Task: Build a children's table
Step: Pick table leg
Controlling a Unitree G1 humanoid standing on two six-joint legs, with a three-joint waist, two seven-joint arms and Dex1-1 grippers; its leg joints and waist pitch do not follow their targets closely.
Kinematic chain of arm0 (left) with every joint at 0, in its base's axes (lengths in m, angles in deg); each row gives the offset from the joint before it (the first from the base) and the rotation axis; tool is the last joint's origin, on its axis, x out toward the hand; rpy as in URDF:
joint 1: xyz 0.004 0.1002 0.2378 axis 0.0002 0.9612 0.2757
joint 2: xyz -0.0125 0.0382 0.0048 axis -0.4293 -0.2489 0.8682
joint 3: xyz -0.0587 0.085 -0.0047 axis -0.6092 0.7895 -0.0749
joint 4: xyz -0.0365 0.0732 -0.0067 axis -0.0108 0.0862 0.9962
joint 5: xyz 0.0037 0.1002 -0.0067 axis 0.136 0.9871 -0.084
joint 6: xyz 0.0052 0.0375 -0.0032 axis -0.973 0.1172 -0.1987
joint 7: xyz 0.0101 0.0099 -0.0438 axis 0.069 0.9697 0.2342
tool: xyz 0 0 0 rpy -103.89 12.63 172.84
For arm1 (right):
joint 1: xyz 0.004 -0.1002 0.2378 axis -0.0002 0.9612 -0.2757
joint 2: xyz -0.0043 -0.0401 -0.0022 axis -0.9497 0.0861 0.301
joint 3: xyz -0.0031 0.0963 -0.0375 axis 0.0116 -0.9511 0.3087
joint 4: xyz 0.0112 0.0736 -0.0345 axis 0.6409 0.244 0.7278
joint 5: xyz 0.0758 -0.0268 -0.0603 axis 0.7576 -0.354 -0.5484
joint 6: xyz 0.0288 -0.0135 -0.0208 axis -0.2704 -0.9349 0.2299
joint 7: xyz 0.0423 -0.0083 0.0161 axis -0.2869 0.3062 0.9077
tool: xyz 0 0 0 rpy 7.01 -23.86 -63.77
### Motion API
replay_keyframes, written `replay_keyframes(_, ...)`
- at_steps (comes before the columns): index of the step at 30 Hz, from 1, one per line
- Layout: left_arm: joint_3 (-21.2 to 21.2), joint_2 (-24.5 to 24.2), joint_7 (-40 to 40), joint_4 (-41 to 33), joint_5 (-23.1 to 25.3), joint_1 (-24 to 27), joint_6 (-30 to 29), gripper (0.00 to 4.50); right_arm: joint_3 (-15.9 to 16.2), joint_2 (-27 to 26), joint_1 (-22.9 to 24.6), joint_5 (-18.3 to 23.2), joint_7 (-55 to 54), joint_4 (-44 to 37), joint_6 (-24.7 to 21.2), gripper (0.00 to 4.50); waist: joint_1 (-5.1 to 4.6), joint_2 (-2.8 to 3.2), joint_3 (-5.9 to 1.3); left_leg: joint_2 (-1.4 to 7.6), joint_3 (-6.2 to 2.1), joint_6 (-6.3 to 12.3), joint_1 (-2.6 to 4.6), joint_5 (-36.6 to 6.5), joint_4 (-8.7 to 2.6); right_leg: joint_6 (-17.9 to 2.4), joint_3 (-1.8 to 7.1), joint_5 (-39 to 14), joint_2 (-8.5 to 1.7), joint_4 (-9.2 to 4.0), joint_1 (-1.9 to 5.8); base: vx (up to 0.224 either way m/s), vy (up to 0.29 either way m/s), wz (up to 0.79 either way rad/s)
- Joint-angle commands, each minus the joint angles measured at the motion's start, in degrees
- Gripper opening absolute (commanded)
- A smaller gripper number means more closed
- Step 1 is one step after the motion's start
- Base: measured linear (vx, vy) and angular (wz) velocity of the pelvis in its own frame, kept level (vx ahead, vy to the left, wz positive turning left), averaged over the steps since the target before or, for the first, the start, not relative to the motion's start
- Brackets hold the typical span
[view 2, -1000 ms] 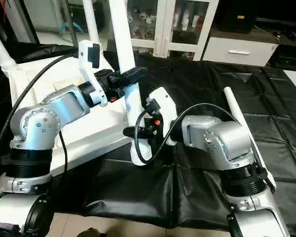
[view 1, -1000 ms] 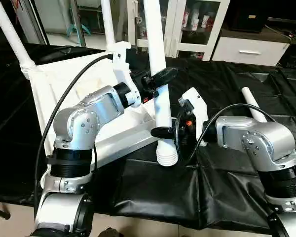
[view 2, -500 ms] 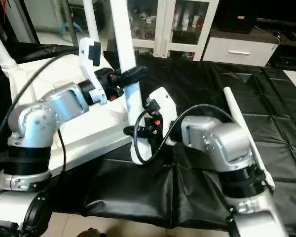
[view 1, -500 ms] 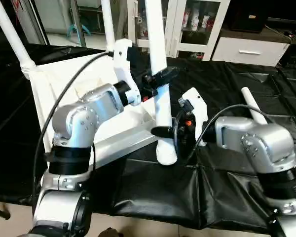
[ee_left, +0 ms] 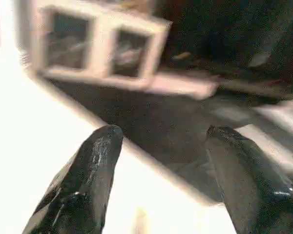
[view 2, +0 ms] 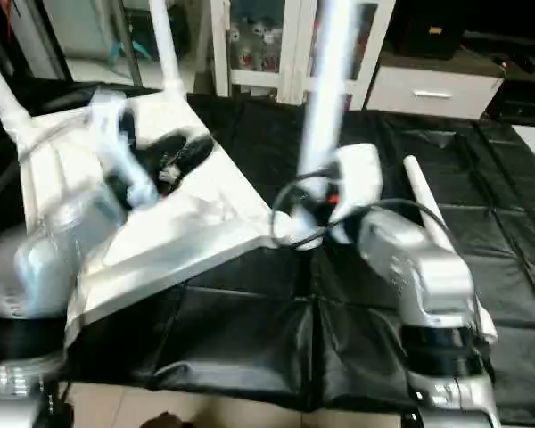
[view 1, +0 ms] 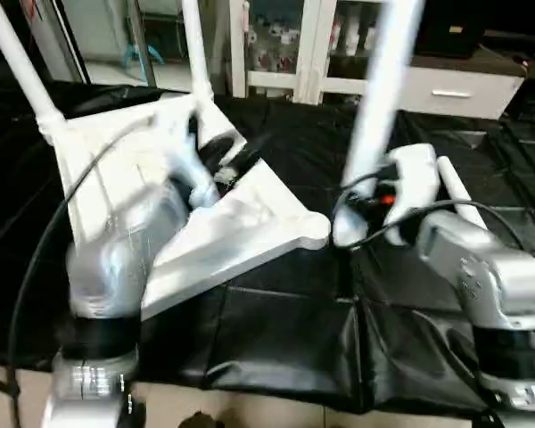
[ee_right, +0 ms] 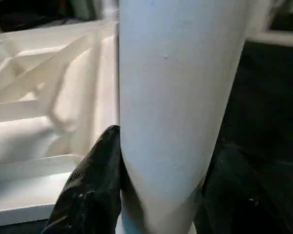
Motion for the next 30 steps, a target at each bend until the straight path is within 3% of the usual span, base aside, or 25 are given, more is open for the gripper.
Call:
replay_keyframes(1, 0.97, 0.53, -3.78, -2.92, 4.22, 2.98, 3.96, 3.18, 1.64, 0.39, 1.18, -2.31, -0.53, -3.33, 3.81, 1.84, -0.44, -0.15, -4.07, 2.49, -0.62, -0.50, 0.31, -2.02, -4.23, -9.22, 2.58, 0.37, -2.51, -3.68, 3.46, 0.000, 0.000, 0.00)
replay_keyframes(3, 0.95, 1.86, -7.35, -5.11, 5.80, 5.60, 3.30, 3.18, -0.94, -2.04, 2.64, -1.00, -2.33, -3.89, 4.49, 1.84, -0.91, -0.59, -3.90, 2.38, -0.50, -0.39, 0.38, -3.85, -4.40, -9.20, 2.62, -1.69, -2.38, -3.90, 3.31, 0.000, 0.000, 0.00)
replay_keyframes(4, 0.96, 1.97, -7.65, -5.30, 5.91, 5.78, 3.11, 3.18, -1.27, -2.36, 2.76, -0.85, -2.62, -3.93, 4.60, 1.84, -1.08, -0.48, -3.74, 2.49, -0.47, -0.31, 0.47, -4.85, -4.51, -9.63, 2.69, -3.66, -2.55, -4.02, 2.99, 0.000, 0.000, 0.00)
replay_keyframes(5, 1.17, 3.28, -10.04, -7.02, 7.71, 7.55, 4.29, 3.18, -2.20, -3.33, 3.80, 0.32, -2.94, -4.81, 3.71, 1.84, -1.20, -1.32, -3.68, 2.50, -0.41, -0.13, 0.46, -5.36, -4.55, -9.53, 2.65, -5.04, -2.49, -4.28, 2.93, 0.000, 0.000, 0.00)
replay_keyframes(6, 1.31, 3.65, -10.70, -7.50, 8.36, 8.12, 4.78, 3.18, -2.32, -3.56, 4.12, 0.47, -3.07, -5.09, 3.61, 1.84, -0.99, -1.03, -3.54, 2.75, -0.61, -0.01, 0.53, -6.38, -4.70, -9.42, 2.66, -6.74, -2.67, -4.27, 2.91, 0.000, 0.000, 0.00)
replay_keyframes(7, 2.11, 3.93, -11.35, -8.41, 9.79, 9.46, 5.95, 3.18, -2.16, -3.91, 4.89, 0.82, -3.04, -5.79, 3.22, 1.84, -1.18, -1.31, -3.39, 2.77, -0.54, 0.01, 0.45, -6.75, -4.76, -9.16, 2.66, -7.67, -2.63, -4.52, 2.79, 0.000, 0.000, 0.00)
replay_keyframes(9, 3.80, 3.89, -12.01, -9.23, 12.37, 11.37, 8.55, 3.18, -1.13, -4.33, 6.16, 0.69, -2.98, -6.80, 3.22, 1.84, -1.25, -1.17, -3.28, 2.66, -0.62, -0.41, 0.42, -7.85, -4.88, -7.41, 2.68, -9.49, -2.46, -4.72, 2.53, 0.000, 0.000, 0.00)
replay_keyframes(10, 4.31, 4.41, -12.81, -9.49, 12.92, 12.18, 8.63, 3.18, -0.53, -4.71, 6.73, 0.76, -2.91, -7.22, 3.09, 1.84, -1.42, -2.06, -3.34, 2.61, -0.61, -0.54, 0.34, -8.12, -4.90, -6.46, 2.65, -10.18, -2.40, -4.88, 2.56, 0.000, 0.000, 0.00)
replay_keyframes(13, 5.60, 5.54, -15.62, -9.91, 15.85, 13.54, 9.51, 3.18, 1.65, -5.58, 8.07, 0.02, -2.63, -8.04, 3.89, 1.84, -1.29, -1.68, -3.26, 2.69, -0.78, -0.98, 0.34, -8.40, -5.02, -5.41, 2.73, -11.04, -2.54, -4.92, 2.33, 0.000, 0.000, 0.00)
replay_keyframes(14, 6.02, 5.96, -17.13, -10.03, 17.16, 13.69, 8.68, 3.18, 2.98, -6.00, 8.72, -0.60, -2.54, -8.60, 4.26, 1.84, -1.38, -2.00, -3.29, 2.73, -0.80, -1.49, 0.43, -8.66, -5.06, -5.49, 2.69, -10.45, -2.49, -4.86, 2.21, 0.000, 0.000, 0.00)
replay_keyframes(15, 6.17, 6.26, -17.67, -10.02, 17.67, 13.75, 8.45, 3.18, 3.53, -6.15, 9.04, -0.86, -2.53, -8.87, 4.42, 1.84, -1.66, -1.81, -3.24, 3.25, -1.40, -3.32, 0.73, -9.54, -5.42, -5.52, 2.20, -9.28, -1.65, -4.52, 2.07, 0.000, 0.000, 0.00)
replay_keyframes(16, 6.50, 6.18, -17.62, -9.95, 18.22, 13.68, 8.79, 3.18, 4.63, -6.13, 9.38, -1.11, -2.32, -9.12, 4.18, 1.84, -2.22, -1.48, -3.22, 4.05, -2.21, -5.29, 1.19, -11.28, -5.87, -5.55, 1.51, -7.02, -0.62, -4.34, 2.01, 0.000, 0.000, 0.00)
replay_keyframes(17, 6.50, 6.18, -17.62, -9.95, 18.22, 13.68, 8.79, 3.18, 4.63, -6.13, 9.38, -1.11, -2.32, -9.12, 4.18, 1.84, -2.55, -1.19, -3.27, 5.05, -3.00, -5.62, 1.80, -12.24, -6.43, -6.08, 0.98, -5.65, -0.10, -4.12, 1.89, 0.000, 0.000, 0.00)
replay_keyframes(18, 6.64, 6.32, -17.32, -10.20, 18.05, 13.67, 8.40, 3.18, 5.82, -5.62, 9.58, -1.93, -2.54, -9.20, 3.82, 1.84, -3.62, 0.26, -3.20, 10.33, -6.25, -3.61, 3.10, -14.05, -9.15, -8.25, -0.46, -3.10, -0.03, -1.73, 1.10, 0.000, 0.000, 0.00)
replay_keyframes(20, 6.74, 6.45, -17.13, -10.49, 18.05, 13.62, 8.28, 3.18, 6.49, -5.36, 9.91, -2.35, -2.59, -9.36, 3.59, 1.84, -4.01, 0.80, -3.41, 12.67, -7.36, -0.66, 3.60, -11.84, -9.95, -9.12, -0.95, -1.91, -0.16, 0.21, 0.15, 0.002, -0.047, 0.04)
replay_keyframes(21, 6.71, 6.53, -16.84, -10.64, 17.78, 13.59, 8.07, 3.18, 7.22, -4.77, 10.06, -3.50, -2.93, -9.56, 3.73, 1.84, -4.16, 0.29, -3.52, 12.98, -7.03, 3.67, 3.73, -9.53, -9.79, -10.33, -1.03, -1.18, -0.48, 1.13, -0.41, 0.005, -0.151, 0.05)
replay_keyframes(22, 6.74, 6.55, -16.72, -10.67, 17.72, 13.62, 8.05, 3.18, 7.56, -4.48, 10.17, -4.06, -3.08, -9.64, 3.87, 1.84, -4.02, -0.49, -3.58, 11.88, -5.67, 8.59, 3.13, -8.23, -9.28, -14.36, -0.74, 1.09, -1.40, 0.56, -0.13, 0.005, -0.151, 0.05)
replay_keyframes(23, 6.77, 6.56, -16.68, -10.71, 17.76, 13.69, 8.02, 3.18, 7.90, -4.22, 10.33, -4.54, -3.13, -9.70, 4.07, 1.84, -3.94, -1.32, -3.69, 10.54, -4.80, 10.96, 2.67, -9.04, -8.67, -17.73, -0.26, 2.38, -1.80, -0.19, 0.21, -0.002, -0.209, 0.03)
replay_keyframes(24, 6.88, 6.58, -16.77, -10.73, 18.22, 13.84, 8.30, 3.18, 8.34, -3.91, 10.84, -5.95, -3.88, -10.05, 5.10, 1.84, -3.59, -2.66, -3.64, 2.96, -0.34, 12.85, 0.68, -13.03, -3.96, -26.45, 0.03, 1.52, -1.28, -4.69, 1.18, -0.020, -0.197, -0.01)
replay_keyframes(25, 7.04, 6.54, -16.67, -10.73, 18.55, 13.93, 8.63, 3.18, 8.58, -3.55, 11.71, -7.16, -4.34, -10.39, 6.58, 1.84, -2.00, -5.70, -4.66, -4.44, 2.08, 12.20, -1.67, -15.71, 8.82, -27.84, 1.45, -7.93, -2.80, -8.68, 3.55, -0.020, -0.197, -0.01)
replay_keyframes(26, 7.08, 6.78, -17.01, -10.81, 18.80, 13.97, 7.87, 3.18, 8.82, -3.11, 12.60, -8.39, -4.88, -10.72, 7.55, 1.84, -1.10, -4.69, -4.35, -3.90, 1.25, 10.67, -2.43, -13.70, 9.65, -27.23, 2.27, -11.09, -4.05, -8.66, 3.91, -0.030, -0.169, 0.02)
replay_keyframes(27, 7.22, 6.96, -17.76, -10.80, 19.52, 13.71, 6.57, 3.18, 8.59, -2.78, 13.62, -9.37, -5.54, -10.94, 8.36, 1.84, -1.27, -4.63, -3.54, -3.86, -0.01, 8.29, -3.71, -11.30, 9.18, -20.35, 3.19, -13.42, -5.17, -8.16, 4.69, -0.026, -0.156, 0.03)
replay_keyframes(28, 6.91, 7.38, -17.63, -10.84, 18.86, 13.68, 6.97, 3.18, 8.13, -2.82, 14.01, -8.98, -5.50, -11.01, 8.08, 1.84, -1.12, -3.46, -3.62, -3.41, -1.16, 8.51, -3.40, -8.80, 6.11, -11.60, 2.83, -15.02, -5.28, -8.92, 5.54, -0.026, -0.156, 0.03)
replay_keyframes(29, 6.91, 7.38, -17.63, -10.84, 18.86, 13.68, 6.97, 3.18, 8.13, -2.82, 14.01, -8.98, -5.50, -11.01, 8.08, 1.84, -1.32, -2.84, -3.61, -2.42, -1.96, 9.90, -3.45, -6.45, 3.70, -6.77, 2.48, -15.31, -5.43, -9.33, 5.97, -0.044, -0.115, 0.00)
replay_keyframes(30, 6.60, 7.64, -17.01, -11.27, 18.15, 13.74, 7.61, 3.18, 7.05, -3.17, 14.80, -7.84, -5.55, -11.36, 7.16, 1.84, -1.30, -0.25, -4.39, 2.24, -4.51, 12.17, -0.93, -0.61, -0.40, 1.52, -0.08, -12.89, -3.69, -9.83, 4.93, -0.076, -0.100, -0.02)
